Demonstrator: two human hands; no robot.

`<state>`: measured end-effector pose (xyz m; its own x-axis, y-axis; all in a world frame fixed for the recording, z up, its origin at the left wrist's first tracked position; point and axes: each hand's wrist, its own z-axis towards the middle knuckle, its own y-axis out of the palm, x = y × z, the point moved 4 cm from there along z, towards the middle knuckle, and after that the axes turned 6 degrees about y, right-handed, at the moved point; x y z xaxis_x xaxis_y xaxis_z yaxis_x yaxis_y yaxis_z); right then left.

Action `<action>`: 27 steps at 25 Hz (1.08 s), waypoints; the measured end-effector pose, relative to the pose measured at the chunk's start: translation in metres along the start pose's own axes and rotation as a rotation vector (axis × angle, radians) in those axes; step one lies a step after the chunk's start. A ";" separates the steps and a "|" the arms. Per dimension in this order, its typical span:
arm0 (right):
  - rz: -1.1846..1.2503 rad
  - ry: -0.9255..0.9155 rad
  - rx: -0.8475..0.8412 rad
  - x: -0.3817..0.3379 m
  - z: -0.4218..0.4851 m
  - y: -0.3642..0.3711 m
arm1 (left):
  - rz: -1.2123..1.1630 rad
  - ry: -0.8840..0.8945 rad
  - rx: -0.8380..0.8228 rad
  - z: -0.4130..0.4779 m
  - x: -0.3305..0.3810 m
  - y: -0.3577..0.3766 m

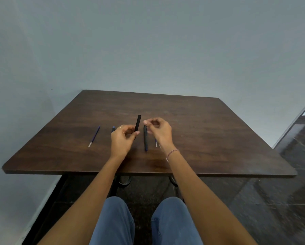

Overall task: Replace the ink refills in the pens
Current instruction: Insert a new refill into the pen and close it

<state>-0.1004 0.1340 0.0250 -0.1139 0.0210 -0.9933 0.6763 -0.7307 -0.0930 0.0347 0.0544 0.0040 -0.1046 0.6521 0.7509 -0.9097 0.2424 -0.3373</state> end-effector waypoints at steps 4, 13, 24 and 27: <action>-0.135 0.167 0.101 0.015 0.031 -0.039 | -0.004 -0.149 0.013 0.002 -0.013 -0.003; -0.540 0.212 0.093 0.031 0.055 -0.033 | -0.099 -0.249 -0.050 0.004 -0.024 0.000; -1.004 0.117 0.052 0.020 0.062 -0.032 | -0.069 -0.222 -0.066 0.004 -0.024 0.002; -1.072 0.100 0.076 0.018 0.060 -0.029 | -0.054 -0.214 -0.058 0.003 -0.023 0.000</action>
<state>-0.1659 0.1146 0.0144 -0.5580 0.7278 -0.3988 0.2128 -0.3391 -0.9164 0.0355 0.0370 -0.0119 -0.1451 0.4715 0.8698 -0.8920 0.3180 -0.3212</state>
